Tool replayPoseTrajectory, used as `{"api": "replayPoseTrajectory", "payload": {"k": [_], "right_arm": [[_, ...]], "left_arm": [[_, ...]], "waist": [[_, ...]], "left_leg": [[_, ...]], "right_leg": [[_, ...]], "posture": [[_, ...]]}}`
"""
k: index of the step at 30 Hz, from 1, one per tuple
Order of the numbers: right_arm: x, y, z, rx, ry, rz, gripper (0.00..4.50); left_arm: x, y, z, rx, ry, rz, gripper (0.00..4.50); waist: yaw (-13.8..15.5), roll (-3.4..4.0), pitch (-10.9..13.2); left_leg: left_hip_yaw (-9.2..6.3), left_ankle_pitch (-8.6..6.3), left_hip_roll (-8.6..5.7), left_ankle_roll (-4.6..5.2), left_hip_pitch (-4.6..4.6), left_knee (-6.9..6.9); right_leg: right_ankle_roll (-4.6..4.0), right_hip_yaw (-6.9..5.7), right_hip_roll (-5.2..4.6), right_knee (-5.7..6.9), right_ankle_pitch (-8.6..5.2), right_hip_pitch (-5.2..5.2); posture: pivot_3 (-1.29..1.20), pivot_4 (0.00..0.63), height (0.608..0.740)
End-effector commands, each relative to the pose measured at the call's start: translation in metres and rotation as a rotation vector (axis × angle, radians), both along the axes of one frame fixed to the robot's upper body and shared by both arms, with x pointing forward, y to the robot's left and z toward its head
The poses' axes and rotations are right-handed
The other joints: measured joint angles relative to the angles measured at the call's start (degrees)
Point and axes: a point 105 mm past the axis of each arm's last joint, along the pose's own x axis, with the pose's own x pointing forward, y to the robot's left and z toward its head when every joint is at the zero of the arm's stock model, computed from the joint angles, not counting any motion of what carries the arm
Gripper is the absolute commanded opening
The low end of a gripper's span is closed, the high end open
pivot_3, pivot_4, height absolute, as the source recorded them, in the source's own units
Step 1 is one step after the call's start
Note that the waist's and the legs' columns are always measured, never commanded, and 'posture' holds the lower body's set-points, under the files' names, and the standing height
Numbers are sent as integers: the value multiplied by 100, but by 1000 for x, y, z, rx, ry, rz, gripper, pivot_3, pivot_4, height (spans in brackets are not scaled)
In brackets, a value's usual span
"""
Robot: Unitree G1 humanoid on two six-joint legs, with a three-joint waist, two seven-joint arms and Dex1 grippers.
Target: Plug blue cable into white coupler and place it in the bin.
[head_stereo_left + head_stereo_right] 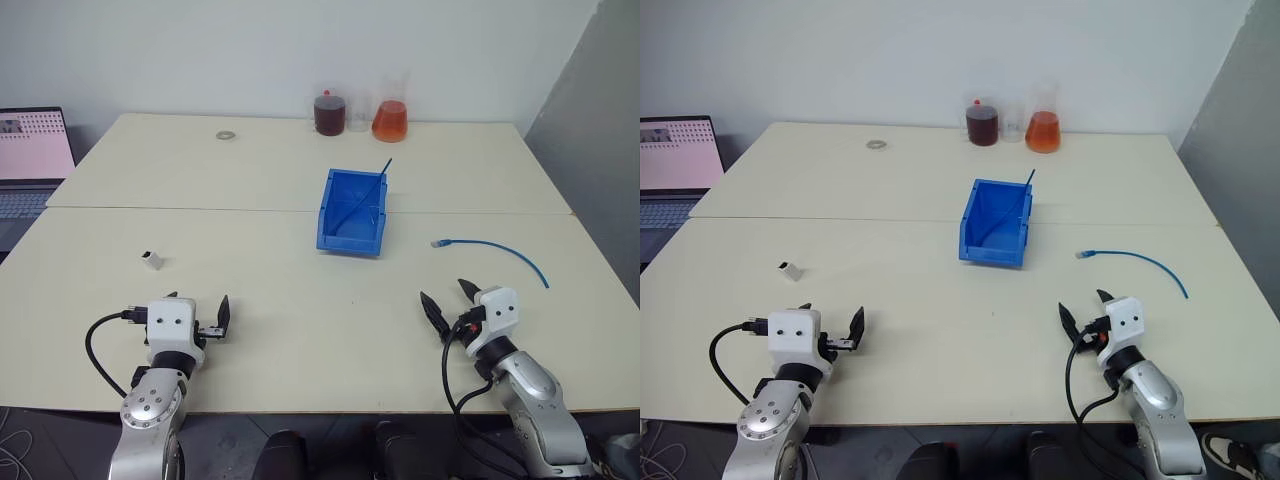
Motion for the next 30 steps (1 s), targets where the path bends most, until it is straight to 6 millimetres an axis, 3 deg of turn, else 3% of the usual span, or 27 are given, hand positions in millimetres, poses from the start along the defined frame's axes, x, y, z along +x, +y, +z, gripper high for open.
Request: {"api": "replayPoseTrajectory", "payload": {"k": [1,17,21,30], "right_arm": [[2,1,15,-8,-59,14,4450],[2,1,7,-3,-46,29,4450],[1,1,4,8,-34,29,4450],[0,2,3,21,-35,52,4450]], "left_arm": [[-1,-5,16,21,-65,-26,4500],[-4,-9,18,51,-69,-50,4500],[-8,-22,25,-19,-95,-171,4500],[-8,-26,24,-12,-88,-256,4500]], "waist": [[-1,0,0],[0,0,0],[-1,0,0],[-1,2,1]], "left_leg": [[0,0,0,0,0,0],[0,0,0,0,0,0],[1,0,0,0,1,0],[1,0,0,0,2,-1]], "right_leg": [[0,0,0,0,0,0],[-1,0,0,0,0,0],[-1,0,0,0,-1,0],[-5,-1,1,0,-3,0]], "posture": [[0,150,740],[0,150,740],[0,150,740],[0,150,740]]}}
